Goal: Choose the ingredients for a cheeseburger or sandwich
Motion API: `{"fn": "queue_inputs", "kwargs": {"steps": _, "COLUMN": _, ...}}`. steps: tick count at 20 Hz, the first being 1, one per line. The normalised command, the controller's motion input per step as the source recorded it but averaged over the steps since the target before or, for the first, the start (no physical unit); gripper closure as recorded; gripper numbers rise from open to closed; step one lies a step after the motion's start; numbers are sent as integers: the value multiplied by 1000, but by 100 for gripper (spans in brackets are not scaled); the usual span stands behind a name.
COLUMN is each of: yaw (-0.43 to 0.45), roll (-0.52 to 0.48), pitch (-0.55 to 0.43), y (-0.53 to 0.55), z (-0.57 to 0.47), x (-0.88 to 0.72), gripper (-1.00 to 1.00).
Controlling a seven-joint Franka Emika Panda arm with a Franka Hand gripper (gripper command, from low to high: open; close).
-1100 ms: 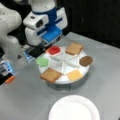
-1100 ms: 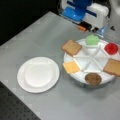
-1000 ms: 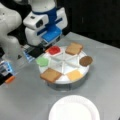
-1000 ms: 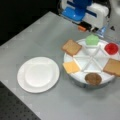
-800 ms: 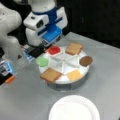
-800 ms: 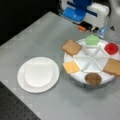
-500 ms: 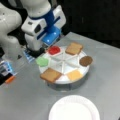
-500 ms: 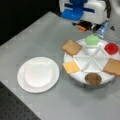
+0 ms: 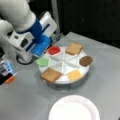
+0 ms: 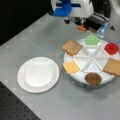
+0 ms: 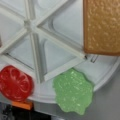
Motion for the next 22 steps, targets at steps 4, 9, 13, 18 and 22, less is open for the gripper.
{"fn": "queue_inputs", "kwargs": {"steps": 4, "yaw": 90, "roll": 333, "pitch": 44, "y": -188, "z": -144, "x": 112, "gripper": -100}}
{"fn": "queue_inputs", "kwargs": {"steps": 9, "yaw": 134, "roll": 356, "pitch": 14, "y": -272, "z": -161, "x": 107, "gripper": -100}}
{"fn": "queue_inputs", "kwargs": {"steps": 13, "yaw": 140, "roll": 381, "pitch": 15, "y": -337, "z": -175, "x": 91, "gripper": -100}}
{"fn": "queue_inputs", "kwargs": {"steps": 18, "yaw": 150, "roll": 444, "pitch": 46, "y": -337, "z": -210, "x": 112, "gripper": -100}}
{"fn": "queue_inputs", "kwargs": {"steps": 22, "yaw": 151, "roll": 472, "pitch": 58, "y": -297, "z": -180, "x": 174, "gripper": -100}}
